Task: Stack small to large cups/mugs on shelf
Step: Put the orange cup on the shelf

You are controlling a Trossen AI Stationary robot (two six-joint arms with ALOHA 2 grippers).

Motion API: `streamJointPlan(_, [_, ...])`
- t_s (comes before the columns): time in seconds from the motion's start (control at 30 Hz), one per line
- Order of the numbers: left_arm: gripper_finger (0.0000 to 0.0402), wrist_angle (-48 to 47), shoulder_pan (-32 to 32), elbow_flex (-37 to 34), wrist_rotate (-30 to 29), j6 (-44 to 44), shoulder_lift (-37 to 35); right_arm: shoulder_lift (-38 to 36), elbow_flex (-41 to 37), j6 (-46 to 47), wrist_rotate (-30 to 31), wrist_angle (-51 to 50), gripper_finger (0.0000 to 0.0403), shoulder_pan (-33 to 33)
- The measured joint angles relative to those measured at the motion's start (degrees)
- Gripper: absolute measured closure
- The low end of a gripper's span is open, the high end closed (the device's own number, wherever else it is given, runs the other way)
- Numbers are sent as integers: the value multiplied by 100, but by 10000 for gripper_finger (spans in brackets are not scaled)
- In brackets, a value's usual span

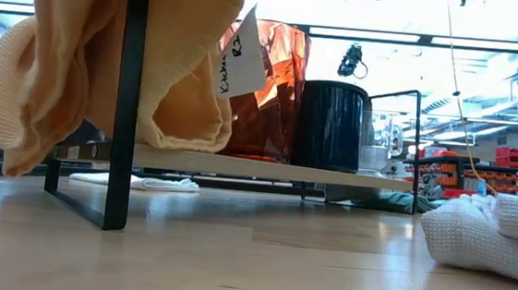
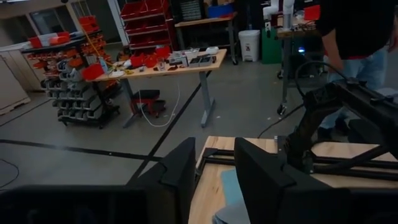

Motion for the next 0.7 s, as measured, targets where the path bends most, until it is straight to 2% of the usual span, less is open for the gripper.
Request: streamJointPlan(0.7, [283,7,0,0,0,0,0,446,4,-751,-316,-134,400,-113])
